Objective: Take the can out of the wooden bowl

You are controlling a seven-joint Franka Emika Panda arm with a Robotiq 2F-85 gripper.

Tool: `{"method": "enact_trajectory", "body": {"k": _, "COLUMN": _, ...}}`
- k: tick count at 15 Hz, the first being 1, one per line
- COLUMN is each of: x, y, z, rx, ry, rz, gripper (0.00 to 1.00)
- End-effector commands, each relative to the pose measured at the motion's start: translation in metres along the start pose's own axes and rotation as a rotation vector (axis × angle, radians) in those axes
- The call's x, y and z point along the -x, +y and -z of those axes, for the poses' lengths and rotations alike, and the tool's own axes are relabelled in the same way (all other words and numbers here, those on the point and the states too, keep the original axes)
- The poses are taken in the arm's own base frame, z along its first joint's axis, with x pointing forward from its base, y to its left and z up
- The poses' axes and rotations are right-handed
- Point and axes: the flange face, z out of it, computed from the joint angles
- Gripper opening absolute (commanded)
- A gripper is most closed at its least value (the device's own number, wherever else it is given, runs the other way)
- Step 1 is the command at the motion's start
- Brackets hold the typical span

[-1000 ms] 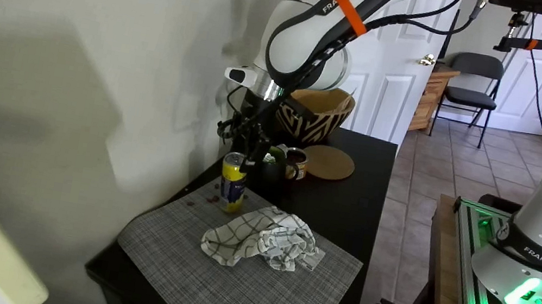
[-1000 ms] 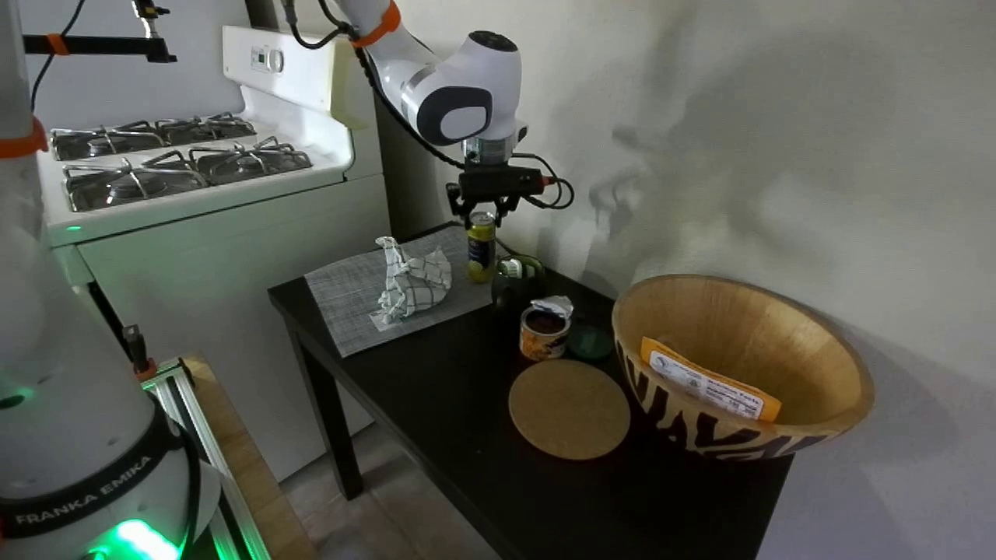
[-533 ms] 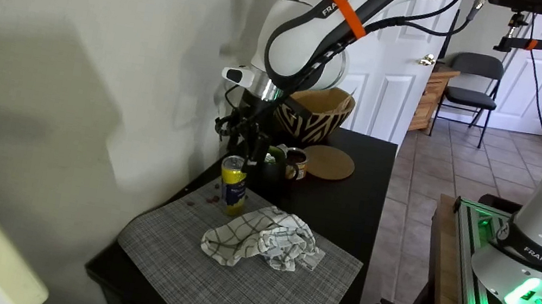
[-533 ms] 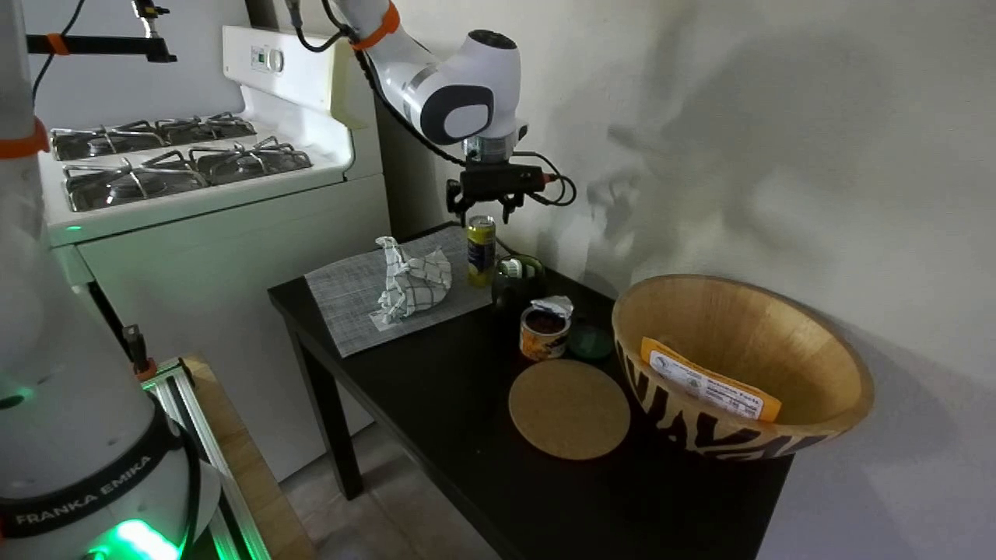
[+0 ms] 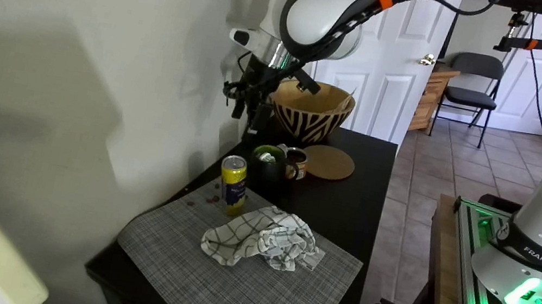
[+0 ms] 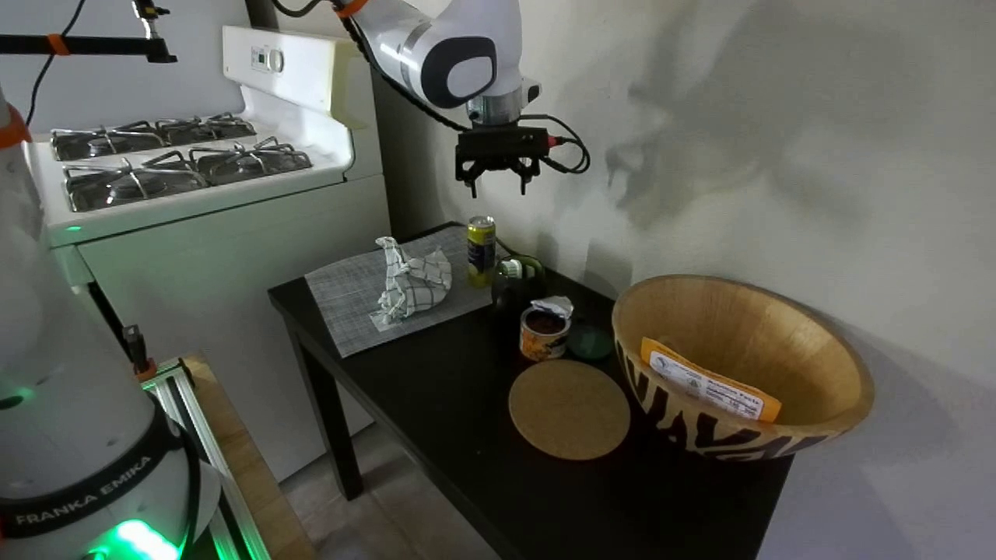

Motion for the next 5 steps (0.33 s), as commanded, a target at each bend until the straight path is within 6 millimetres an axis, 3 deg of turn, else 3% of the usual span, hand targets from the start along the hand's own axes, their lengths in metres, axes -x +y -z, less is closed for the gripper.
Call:
{"method": "enact_trajectory", "body": {"k": 1, "x": 0.039, "y": -0.015, "z": 0.050, "rx": 0.060, "ry": -0.048, "rz": -0.190, "gripper": 1.00}}
{"method": "enact_trajectory", "body": {"k": 3, "x": 0.064, "y": -0.028, "z": 0.075, "rx": 0.093, "ry": -0.040, "rz": -0.305, "gripper": 1.00}}
{"method": "enact_trajectory", "body": {"k": 4, "x": 0.035, "y": -0.003, "z": 0.050, "rx": 0.072, "ry": -0.024, "rz": -0.218, "gripper": 1.00}}
{"method": "enact_trajectory", "body": {"k": 5, "x": 0.045, "y": -0.009, "z": 0.061, "rx": 0.084, "ry": -0.024, "rz": -0.256, "gripper": 1.00}}
